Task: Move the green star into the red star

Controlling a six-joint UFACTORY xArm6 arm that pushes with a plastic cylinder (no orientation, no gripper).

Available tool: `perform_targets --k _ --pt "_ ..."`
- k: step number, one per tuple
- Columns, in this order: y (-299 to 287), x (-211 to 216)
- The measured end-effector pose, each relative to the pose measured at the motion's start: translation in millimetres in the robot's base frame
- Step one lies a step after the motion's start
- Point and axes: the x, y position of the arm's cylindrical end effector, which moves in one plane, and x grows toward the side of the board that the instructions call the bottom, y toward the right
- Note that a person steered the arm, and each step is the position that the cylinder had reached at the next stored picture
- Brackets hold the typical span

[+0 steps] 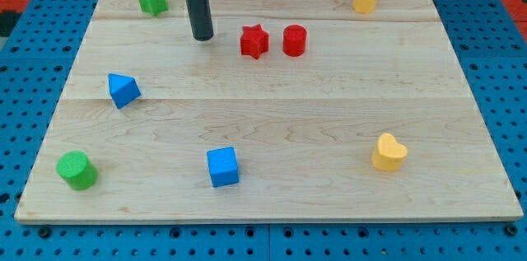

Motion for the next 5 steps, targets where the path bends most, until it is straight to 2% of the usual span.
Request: perform_targets --k 2,3,4,5 --pt "89.5 -9.9" --pt "21.7 -5.9" --pt "-84.1 12.7" --pt "-182.3 -11.0"
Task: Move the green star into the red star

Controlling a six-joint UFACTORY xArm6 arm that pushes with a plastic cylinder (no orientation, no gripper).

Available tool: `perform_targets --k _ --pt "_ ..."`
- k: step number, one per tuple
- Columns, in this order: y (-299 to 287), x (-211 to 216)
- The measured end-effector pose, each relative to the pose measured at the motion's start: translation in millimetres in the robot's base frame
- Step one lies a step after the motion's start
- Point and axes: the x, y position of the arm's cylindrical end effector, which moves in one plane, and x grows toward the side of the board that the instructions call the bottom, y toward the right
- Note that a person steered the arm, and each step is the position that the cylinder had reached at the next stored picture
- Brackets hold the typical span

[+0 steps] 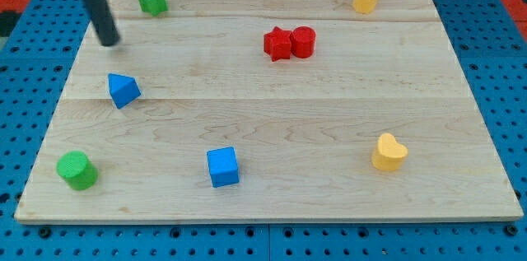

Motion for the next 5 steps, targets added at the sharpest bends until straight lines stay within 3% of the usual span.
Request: perform_targets --k 1,2,5 --pt "-24.4 -56.7" --pt "2.0 -94.6" --pt "148.7 -73.1"
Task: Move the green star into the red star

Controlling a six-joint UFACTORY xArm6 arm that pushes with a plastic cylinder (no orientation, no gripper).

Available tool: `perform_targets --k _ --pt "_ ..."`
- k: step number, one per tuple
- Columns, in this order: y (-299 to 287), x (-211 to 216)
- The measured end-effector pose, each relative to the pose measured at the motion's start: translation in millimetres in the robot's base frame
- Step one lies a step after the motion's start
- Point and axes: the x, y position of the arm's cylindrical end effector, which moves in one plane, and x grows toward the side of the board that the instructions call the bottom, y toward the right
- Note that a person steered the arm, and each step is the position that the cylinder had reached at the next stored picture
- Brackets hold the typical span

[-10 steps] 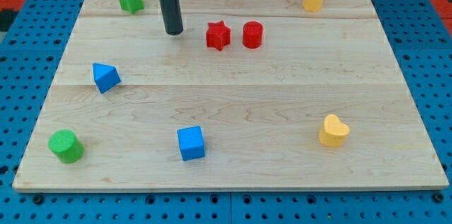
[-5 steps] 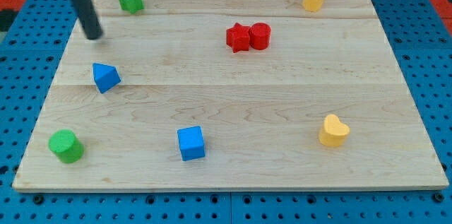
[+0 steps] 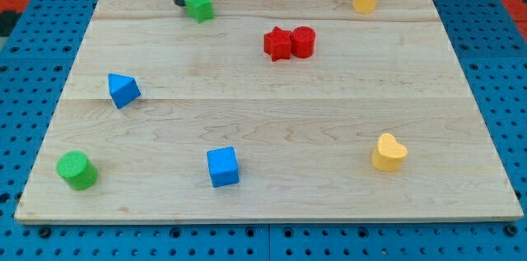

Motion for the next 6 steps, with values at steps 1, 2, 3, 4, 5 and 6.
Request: perform_targets --k 1,2,3,4,5,6 --pt "11.0 22.0" --pt "1.5 7.9" --pt "8.1 0.4" --pt "18.5 -1.1" --pt "39.8 16.3" --pt "41.3 59.0"
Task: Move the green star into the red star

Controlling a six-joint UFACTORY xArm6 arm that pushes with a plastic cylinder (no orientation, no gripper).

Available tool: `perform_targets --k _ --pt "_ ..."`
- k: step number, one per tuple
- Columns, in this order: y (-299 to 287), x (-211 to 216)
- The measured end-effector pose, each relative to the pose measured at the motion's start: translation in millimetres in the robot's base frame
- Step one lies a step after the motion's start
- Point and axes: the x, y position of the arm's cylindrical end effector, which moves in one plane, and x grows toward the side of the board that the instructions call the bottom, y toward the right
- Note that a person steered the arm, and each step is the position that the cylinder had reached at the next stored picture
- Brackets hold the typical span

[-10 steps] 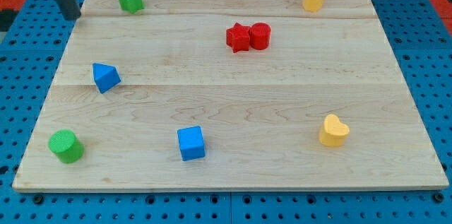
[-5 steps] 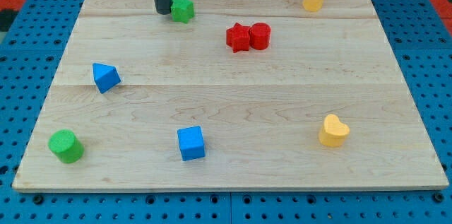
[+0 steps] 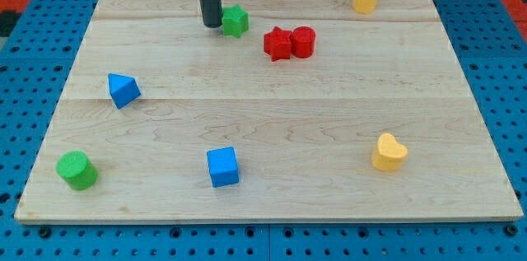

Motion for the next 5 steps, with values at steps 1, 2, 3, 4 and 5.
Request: perform_targets --k 1,2,3,4,5 --pt "5.4 4.3" --pt "-30.9 -13.6" --pt "0.6 -41.6" --pt "25.3 -27.0" --pt "40.5 -8.8"
